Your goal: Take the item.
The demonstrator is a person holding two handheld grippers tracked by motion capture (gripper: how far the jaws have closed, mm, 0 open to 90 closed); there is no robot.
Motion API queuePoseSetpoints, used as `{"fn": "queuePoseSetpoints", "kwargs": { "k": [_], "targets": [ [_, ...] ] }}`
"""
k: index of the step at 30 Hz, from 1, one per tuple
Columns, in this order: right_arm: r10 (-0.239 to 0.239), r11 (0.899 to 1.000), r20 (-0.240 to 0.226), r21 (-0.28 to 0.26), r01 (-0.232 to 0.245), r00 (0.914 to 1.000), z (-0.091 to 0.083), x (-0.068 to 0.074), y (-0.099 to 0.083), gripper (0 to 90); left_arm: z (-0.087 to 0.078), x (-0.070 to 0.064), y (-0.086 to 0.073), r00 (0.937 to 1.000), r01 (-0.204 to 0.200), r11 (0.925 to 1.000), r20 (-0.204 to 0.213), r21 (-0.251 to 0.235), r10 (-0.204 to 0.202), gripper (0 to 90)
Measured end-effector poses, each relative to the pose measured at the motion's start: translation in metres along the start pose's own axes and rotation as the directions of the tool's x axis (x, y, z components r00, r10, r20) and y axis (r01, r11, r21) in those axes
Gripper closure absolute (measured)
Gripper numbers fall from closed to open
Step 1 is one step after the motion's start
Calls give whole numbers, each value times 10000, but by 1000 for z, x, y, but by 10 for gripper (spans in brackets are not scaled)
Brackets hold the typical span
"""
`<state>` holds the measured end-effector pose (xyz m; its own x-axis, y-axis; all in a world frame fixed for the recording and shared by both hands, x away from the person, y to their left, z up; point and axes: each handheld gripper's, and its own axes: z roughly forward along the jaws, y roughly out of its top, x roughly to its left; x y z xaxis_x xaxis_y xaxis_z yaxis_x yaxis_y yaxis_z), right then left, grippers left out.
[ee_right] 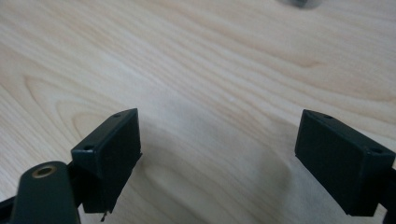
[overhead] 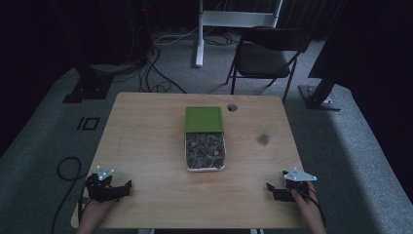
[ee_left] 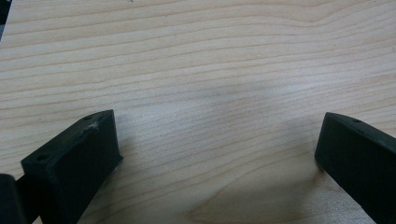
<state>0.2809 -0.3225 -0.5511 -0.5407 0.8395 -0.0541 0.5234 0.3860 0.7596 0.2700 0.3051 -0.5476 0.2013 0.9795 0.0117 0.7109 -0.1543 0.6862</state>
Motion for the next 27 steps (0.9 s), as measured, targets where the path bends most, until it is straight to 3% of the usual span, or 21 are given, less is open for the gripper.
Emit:
{"fn": "queuePoseSetpoints", "kwargs": {
  "k": [4, 10, 13, 27],
  "targets": [
    [-184, 9996, 7, 210, 184, 9998, 1, 1, 0, 138, 0, 0, 0, 10000, 0, 10000, 3, -3, 0, 2],
    [231, 9992, -12, 337, -230, 9997, 1, -1, -1, 137, 0, 0, 0, 10000, 1, 10000, 3, -6, -1, 2],
    [709, 9964, -161, 480, -701, 9974, 1, -3, -2, 136, 0, 0, 0, 10000, 3, 10000, 3, -6, -3, 2],
    [718, 9963, -132, 482, -711, 9973, 1, -3, -2, 134, 0, 0, 0, 10000, 1, 10000, 3, -3, -1, 2]
  ]
}}
